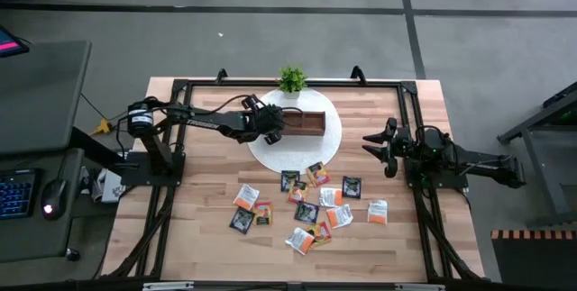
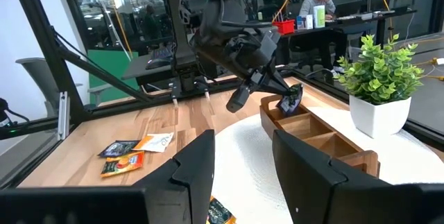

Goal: Pick & Place Tea
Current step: Put the black tea bag into the left section of the wooden organizer

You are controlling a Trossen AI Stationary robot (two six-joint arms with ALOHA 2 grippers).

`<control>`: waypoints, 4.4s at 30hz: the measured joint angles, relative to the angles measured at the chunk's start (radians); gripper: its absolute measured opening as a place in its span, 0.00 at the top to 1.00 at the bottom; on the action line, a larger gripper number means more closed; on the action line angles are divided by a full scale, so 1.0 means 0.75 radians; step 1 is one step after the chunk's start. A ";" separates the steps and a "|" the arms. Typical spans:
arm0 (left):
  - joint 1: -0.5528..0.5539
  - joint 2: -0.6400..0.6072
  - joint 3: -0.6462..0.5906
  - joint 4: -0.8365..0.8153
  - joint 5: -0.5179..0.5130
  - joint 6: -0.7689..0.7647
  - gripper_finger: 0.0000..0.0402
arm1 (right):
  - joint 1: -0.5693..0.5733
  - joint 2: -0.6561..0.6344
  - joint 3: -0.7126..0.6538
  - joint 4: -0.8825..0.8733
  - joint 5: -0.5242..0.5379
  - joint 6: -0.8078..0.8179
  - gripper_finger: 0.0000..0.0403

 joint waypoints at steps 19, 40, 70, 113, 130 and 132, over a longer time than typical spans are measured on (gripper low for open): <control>0.007 0.038 -0.004 -0.020 0.056 -0.016 1.00 | 0.000 0.000 0.000 0.000 0.000 0.000 0.65; 0.022 0.037 -0.002 -0.016 0.138 -0.016 0.87 | 0.000 0.000 0.000 0.000 0.000 0.000 0.65; 0.025 -0.101 0.000 -0.076 0.014 0.089 0.62 | 0.000 0.000 0.000 0.000 0.000 0.000 0.65; -0.393 -0.007 -0.002 0.007 0.830 -0.128 0.62 | 0.000 0.000 0.000 -0.001 0.000 0.000 0.65; -0.390 0.062 -0.001 0.018 0.765 -0.156 0.31 | 0.000 0.000 0.000 -0.001 0.000 0.000 0.65; -0.390 0.062 -0.001 0.029 0.758 -0.156 0.30 | 0.000 0.000 0.000 -0.001 0.000 0.000 0.65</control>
